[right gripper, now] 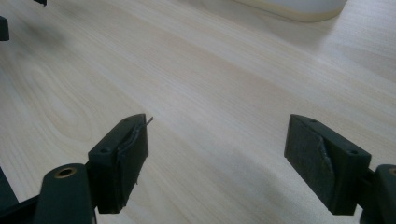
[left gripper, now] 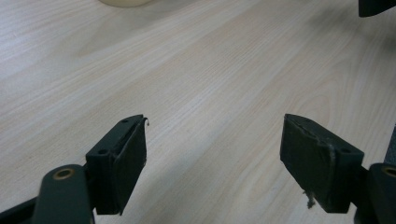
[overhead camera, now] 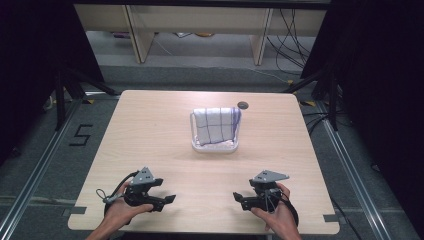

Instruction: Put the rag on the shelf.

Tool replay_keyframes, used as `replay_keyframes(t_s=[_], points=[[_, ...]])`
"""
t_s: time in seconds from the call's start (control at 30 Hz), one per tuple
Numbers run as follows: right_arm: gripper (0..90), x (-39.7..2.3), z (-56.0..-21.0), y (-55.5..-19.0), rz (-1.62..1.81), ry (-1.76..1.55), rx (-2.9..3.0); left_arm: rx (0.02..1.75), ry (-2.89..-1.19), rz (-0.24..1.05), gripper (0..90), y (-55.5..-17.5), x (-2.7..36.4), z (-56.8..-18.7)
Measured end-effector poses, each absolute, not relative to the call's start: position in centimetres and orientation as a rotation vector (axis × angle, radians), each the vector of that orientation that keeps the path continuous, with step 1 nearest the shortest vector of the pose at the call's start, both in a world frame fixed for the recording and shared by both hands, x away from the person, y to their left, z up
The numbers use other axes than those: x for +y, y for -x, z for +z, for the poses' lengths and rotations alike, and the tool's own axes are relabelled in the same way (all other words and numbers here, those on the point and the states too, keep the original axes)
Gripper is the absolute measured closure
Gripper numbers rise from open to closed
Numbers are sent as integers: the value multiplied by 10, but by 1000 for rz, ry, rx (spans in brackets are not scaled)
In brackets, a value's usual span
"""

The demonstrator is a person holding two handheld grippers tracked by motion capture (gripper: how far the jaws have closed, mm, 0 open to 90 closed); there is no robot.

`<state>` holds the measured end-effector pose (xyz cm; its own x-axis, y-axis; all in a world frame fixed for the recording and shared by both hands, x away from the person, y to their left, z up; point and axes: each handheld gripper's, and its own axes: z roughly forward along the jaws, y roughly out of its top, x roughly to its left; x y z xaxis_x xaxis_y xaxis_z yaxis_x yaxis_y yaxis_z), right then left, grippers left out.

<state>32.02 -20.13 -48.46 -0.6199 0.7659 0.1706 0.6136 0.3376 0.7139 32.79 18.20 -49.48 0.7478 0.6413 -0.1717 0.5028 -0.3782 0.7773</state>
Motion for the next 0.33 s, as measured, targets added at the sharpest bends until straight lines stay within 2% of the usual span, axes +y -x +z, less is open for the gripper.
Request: replay_keyframes(t_s=[0.33], points=[[193,-206,-489,-325,1126,-1245,2402,881,-2056,205,196,-329,185,-499]])
